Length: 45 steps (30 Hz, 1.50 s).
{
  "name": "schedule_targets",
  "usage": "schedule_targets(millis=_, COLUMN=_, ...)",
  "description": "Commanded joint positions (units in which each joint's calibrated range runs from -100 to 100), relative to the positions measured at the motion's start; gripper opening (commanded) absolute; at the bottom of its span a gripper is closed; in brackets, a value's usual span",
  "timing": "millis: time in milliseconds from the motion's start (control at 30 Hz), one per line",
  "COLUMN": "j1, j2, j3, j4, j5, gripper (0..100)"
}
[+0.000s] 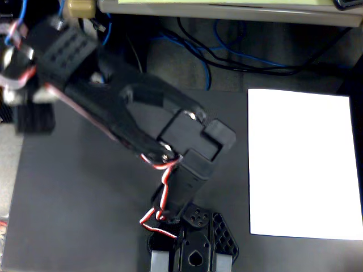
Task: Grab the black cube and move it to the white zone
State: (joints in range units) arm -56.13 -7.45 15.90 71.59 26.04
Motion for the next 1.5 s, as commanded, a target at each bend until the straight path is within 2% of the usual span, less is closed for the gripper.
schedule_targets(millis=0, j1=8.6, j2=-1.7, j3=-20.8, j4=10.6, j5=-0.8, gripper=2)
schedule_targets(millis=233, j1=24.0, j2=-1.7, j3=-41.6, j4=27.0, j5=-3.8, gripper=2)
schedule_targets(millis=400, j1=37.2, j2=-1.7, j3=-41.4, j4=27.9, j5=-5.1, gripper=2)
schedule_targets(millis=600, j1=60.9, j2=-1.7, j3=-41.0, j4=27.9, j5=-5.1, gripper=2)
schedule_targets(millis=700, j1=70.4, j2=-4.7, j3=-34.1, j4=27.9, j5=-5.0, gripper=2)
schedule_targets(millis=800, j1=74.5, j2=-24.2, j3=-27.0, j4=27.9, j5=-4.9, gripper=2)
schedule_targets(millis=900, j1=78.1, j2=-41.2, j3=-10.5, j4=27.9, j5=-5.0, gripper=2)
schedule_targets(millis=967, j1=85.7, j2=-47.9, j3=-3.5, j4=27.9, j5=-5.0, gripper=2)
schedule_targets(millis=1067, j1=97.3, j2=-52.4, j3=-2.3, j4=27.9, j5=-4.6, gripper=2)
schedule_targets(millis=1233, j1=99.9, j2=-52.4, j3=-1.2, j4=27.8, j5=-5.0, gripper=2)
schedule_targets(millis=1333, j1=99.9, j2=-52.4, j3=7.9, j4=27.2, j5=-4.6, gripper=2)
schedule_targets(millis=1467, j1=99.9, j2=-48.3, j3=9.3, j4=24.0, j5=-4.6, gripper=2)
